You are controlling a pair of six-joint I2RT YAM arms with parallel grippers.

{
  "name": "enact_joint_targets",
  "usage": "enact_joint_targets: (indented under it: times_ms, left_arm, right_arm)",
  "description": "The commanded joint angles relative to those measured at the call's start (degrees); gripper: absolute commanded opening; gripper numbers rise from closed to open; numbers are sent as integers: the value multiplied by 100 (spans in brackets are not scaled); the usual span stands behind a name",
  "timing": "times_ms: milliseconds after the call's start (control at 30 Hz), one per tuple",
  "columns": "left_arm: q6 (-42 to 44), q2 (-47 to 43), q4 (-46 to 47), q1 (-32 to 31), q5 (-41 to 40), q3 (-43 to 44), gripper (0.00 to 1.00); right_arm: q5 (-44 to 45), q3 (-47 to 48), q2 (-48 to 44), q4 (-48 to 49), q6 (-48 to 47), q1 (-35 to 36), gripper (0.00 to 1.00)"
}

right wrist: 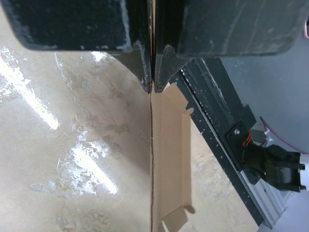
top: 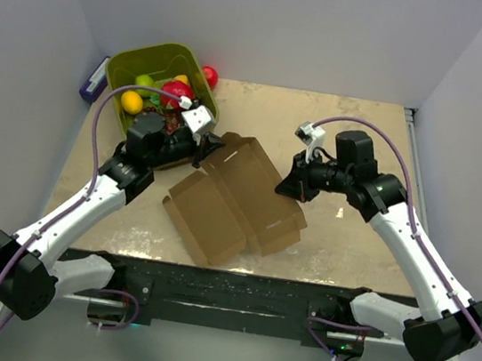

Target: Fold the paper box

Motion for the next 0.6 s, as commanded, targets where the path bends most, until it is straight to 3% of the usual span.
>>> enact_joint_targets:
  times_ms: [0,67,100,200,233,333,567]
  left_arm:
    - [3,-9,162,-131,-560,-9,0]
    - [-32,-9,162,-148,-737,-53,0]
    - [-67,-18,162,-149,-895,-71,0]
    - [-155,-35,144,-149,-1211,-124,0]
    - [-181,-53,136,-149,-1308,-150,0]
    - [-269,-106,101,-148,-1538,-211,0]
    - [-305,-18,-49,-105,-1556,-159,0]
  right_arm:
    - [426,-24,-198,450,419,55,0]
    - [567,-50,-277,582,569,46,7]
    - [777,-85,-304,695,735,46,22]
    - [1198,-164,-409,845,1078,46,45]
    - [1340,-182,-462,863,1140,38,58]
    - [2146,-287,-602,855,1299,29,80]
    - [2703,-990,-1516,1127,1563,-533,94]
